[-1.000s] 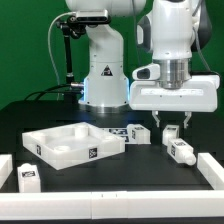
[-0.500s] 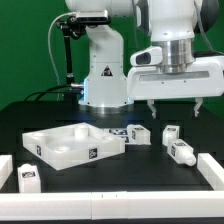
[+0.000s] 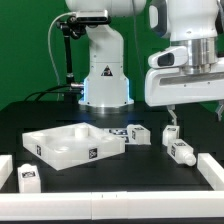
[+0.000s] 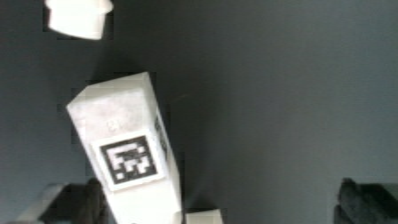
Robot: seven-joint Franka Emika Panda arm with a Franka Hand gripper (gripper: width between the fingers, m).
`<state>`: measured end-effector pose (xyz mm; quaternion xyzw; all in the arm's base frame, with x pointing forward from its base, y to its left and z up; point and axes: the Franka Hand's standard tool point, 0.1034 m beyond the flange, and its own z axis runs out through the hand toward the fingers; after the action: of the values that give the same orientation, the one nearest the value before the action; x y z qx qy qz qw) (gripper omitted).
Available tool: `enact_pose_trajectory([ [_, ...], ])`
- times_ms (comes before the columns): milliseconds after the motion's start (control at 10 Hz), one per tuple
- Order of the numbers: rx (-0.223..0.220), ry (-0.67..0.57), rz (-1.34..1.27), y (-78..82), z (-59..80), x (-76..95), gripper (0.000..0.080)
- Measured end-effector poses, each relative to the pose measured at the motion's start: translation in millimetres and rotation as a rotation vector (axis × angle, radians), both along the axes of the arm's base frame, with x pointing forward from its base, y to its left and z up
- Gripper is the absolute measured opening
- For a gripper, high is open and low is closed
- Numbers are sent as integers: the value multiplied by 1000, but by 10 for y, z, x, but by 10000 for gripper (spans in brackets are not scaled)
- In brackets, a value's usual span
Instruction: Assemble one leg
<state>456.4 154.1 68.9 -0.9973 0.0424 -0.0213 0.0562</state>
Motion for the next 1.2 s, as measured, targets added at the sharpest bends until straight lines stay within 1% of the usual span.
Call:
enact_pose_trajectory([
  [100, -4, 6, 26, -42, -22, -2, 648],
  [200, -12, 23, 32, -164, -82, 34, 648],
  [300, -17, 35, 18, -227, -186, 100, 648],
  [400, -21, 7, 9, -249, -307, 129, 648],
  [500, -30, -23, 3, -304, -458, 117, 648],
  [600, -36, -36, 8, -351, -555, 118, 648],
  [700, -40, -44, 17, -401, -606, 123, 648],
  [800, -41, -48, 14, -440, -619, 134, 648],
  [900, -40, -49, 17, -424, -614, 137, 648],
  [1000, -41, -49, 17, -423, -616, 135, 535],
  [1100, -41, -49, 17, -424, -616, 135, 535],
  [1200, -41, -49, 17, -424, -616, 135, 348],
])
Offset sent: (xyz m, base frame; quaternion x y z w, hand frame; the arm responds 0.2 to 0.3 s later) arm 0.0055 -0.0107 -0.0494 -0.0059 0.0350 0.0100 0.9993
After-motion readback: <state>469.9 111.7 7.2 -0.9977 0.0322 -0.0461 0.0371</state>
